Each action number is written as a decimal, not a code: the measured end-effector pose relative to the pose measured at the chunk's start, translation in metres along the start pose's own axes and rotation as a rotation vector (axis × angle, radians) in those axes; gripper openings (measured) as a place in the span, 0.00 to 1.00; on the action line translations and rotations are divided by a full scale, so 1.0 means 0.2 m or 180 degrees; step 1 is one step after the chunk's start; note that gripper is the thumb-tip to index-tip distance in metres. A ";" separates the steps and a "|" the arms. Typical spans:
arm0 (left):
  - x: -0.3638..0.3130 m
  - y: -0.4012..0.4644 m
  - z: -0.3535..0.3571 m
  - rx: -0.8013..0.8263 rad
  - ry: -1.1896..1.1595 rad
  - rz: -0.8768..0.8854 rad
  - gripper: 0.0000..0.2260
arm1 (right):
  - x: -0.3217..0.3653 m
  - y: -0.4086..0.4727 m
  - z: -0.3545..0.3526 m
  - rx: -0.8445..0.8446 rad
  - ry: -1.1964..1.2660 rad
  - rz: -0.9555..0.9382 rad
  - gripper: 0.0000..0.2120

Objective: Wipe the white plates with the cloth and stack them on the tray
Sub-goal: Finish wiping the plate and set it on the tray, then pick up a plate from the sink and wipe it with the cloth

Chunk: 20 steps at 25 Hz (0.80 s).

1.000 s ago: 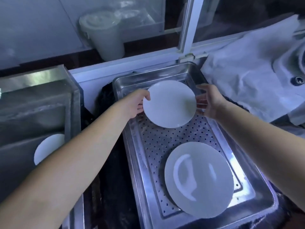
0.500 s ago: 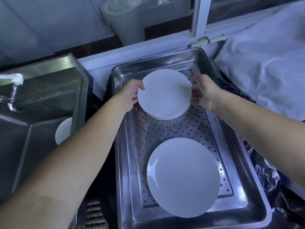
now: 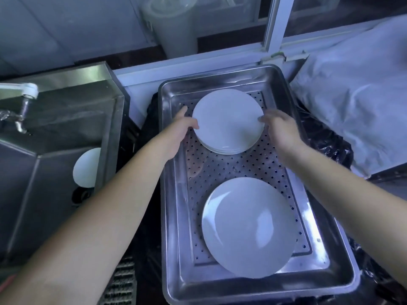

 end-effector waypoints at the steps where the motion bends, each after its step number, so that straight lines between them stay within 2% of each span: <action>1: 0.02 -0.08 -0.02 -0.0055 0.0183 0.0126 0.36 | 0.00 -0.11 0.03 0.0068 -0.0230 -0.0203 0.20; 3: 0.11 -0.33 -0.12 -0.0180 0.0525 0.0481 0.34 | -0.02 -0.39 0.12 0.0291 -0.0849 -0.0710 0.26; 6: 0.36 -0.79 -0.38 -0.0400 0.1065 0.1195 0.33 | -0.08 -0.89 0.36 0.0627 -0.1826 -0.1625 0.29; 9: 0.75 -1.25 -0.69 -0.0809 0.1274 0.1447 0.33 | -0.28 -1.38 0.66 0.0680 -0.2371 -0.2300 0.32; 11: 1.05 -1.53 -0.91 -0.1214 0.1353 0.1361 0.35 | -0.51 -1.68 0.89 0.0828 -0.2572 -0.2304 0.33; 14: 1.42 -1.81 -1.20 -0.1565 0.1283 0.0884 0.39 | -0.78 -1.99 1.18 0.1467 -0.3103 -0.1999 0.38; 17: 1.55 -1.95 -1.41 -0.1767 0.1034 0.0835 0.36 | -0.75 -2.09 1.38 0.1745 -0.3220 -0.2043 0.38; 20: 1.64 -1.99 -1.56 -0.1852 0.0806 0.0569 0.35 | -0.65 -2.18 1.60 0.1928 -0.3031 -0.2075 0.32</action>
Point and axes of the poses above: each hand's wrist, its own y-axis towards the middle knuckle, its own z-axis out of the palm, x = y × z, the point moved 4 cm from there along y, towards the middle knuckle, and after that the axes turned 3 degrees about -y, right-handed, at the moved point
